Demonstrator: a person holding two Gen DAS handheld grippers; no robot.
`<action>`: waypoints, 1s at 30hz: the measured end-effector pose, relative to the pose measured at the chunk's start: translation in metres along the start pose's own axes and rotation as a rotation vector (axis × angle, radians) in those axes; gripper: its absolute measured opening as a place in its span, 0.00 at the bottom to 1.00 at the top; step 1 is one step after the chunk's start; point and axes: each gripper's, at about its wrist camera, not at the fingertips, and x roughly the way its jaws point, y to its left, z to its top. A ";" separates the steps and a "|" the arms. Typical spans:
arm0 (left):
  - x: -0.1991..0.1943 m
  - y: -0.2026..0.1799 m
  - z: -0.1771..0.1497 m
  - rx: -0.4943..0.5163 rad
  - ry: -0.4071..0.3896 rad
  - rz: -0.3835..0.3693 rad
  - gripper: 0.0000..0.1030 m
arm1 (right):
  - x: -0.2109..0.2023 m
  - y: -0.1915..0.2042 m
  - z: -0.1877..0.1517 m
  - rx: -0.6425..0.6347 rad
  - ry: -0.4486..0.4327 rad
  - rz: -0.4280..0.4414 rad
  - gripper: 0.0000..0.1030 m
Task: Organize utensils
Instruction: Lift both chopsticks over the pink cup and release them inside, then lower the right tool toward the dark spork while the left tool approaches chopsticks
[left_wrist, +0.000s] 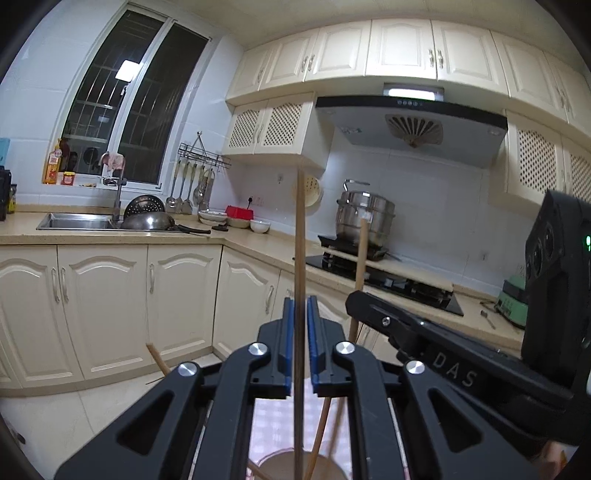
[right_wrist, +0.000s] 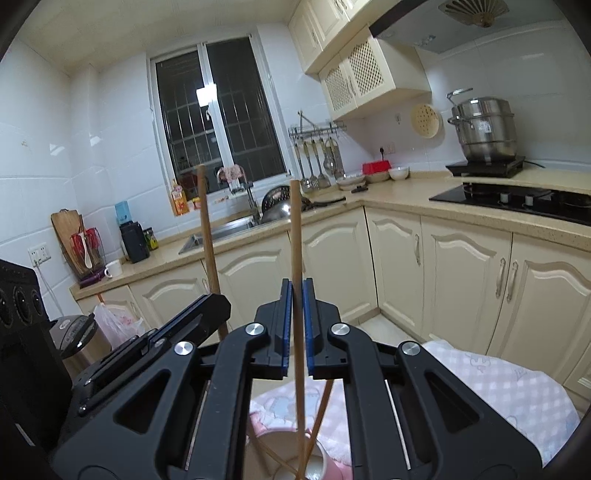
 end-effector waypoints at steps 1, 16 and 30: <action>-0.001 0.001 -0.001 -0.002 0.005 0.005 0.23 | -0.002 -0.002 -0.001 0.004 0.005 -0.008 0.15; -0.065 0.007 0.015 0.020 0.057 0.069 0.95 | -0.075 -0.059 0.012 0.148 0.047 -0.067 0.94; -0.111 -0.010 0.011 0.077 0.153 0.058 0.95 | -0.128 -0.065 0.003 0.132 0.160 -0.101 0.94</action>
